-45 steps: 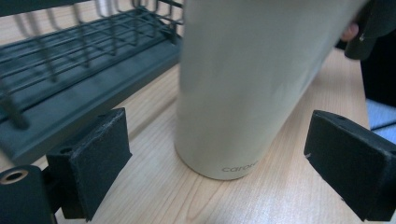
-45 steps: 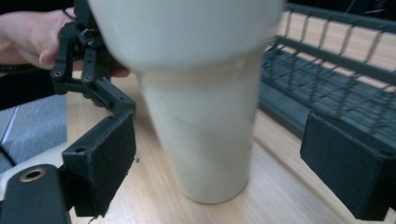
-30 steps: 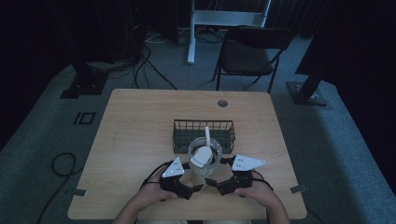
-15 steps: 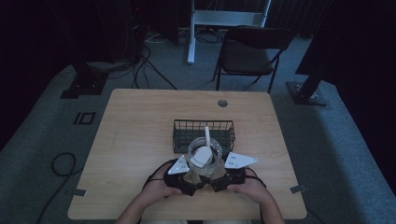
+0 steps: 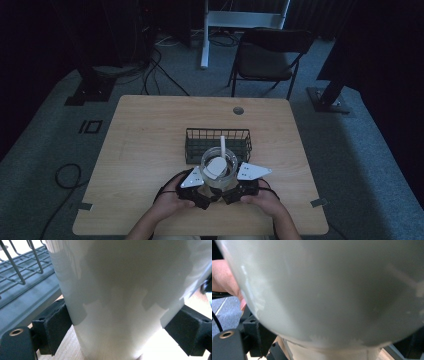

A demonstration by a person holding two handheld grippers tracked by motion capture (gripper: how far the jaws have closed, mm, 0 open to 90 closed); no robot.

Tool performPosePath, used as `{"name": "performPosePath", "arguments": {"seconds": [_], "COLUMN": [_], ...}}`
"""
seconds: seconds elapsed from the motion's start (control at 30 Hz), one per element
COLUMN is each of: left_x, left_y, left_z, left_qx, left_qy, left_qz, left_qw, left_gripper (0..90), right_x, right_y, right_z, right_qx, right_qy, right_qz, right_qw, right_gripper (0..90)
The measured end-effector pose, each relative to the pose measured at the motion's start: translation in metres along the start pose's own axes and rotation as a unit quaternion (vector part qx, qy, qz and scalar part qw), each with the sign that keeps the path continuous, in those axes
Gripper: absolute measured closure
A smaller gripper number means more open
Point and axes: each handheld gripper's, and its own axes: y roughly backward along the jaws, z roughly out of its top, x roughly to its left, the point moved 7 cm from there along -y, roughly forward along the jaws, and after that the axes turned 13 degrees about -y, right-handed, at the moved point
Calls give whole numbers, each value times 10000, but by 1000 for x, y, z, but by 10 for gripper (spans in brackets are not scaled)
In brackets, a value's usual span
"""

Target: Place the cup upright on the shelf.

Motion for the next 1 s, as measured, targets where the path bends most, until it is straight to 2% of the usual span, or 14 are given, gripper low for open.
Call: {"name": "performPosePath", "arguments": {"seconds": [0.2, 0.3, 0.33, 0.53, 0.73, 1.0], "left_x": [1, 0, 0, 2, 12, 37], "left_y": [1, 1, 0, 1, 6, 15], "left_z": [4, 7, 9, 17, 37, 65], "left_qx": [-12, -57, -113, -182, -234, -351], "left_qy": [23, 99, 184, 187, 61, -69], "left_qz": [-56, -126, -171, -228, -208, -181], "left_qw": [10000, 9999, 9996, 9994, 9995, 9992], "left_gripper": [113, 113, 113, 113, 113, 113], "right_x": [-1, -1, -2, -2, -3, -8], "right_y": [0, 1, 2, 6, 12, 15], "right_z": [2, 3, 4, 9, 28, 64], "right_qx": [63, 26, -9, -35, -217, -395], "right_qy": [50, -90, -162, -126, -66, 91], "right_qz": [1, 39, 61, 43, 66, 48], "right_qw": [10000, 9999, 9998, 9999, 9997, 9992], "right_gripper": [94, 95, 95, 95, 95, 95]}}
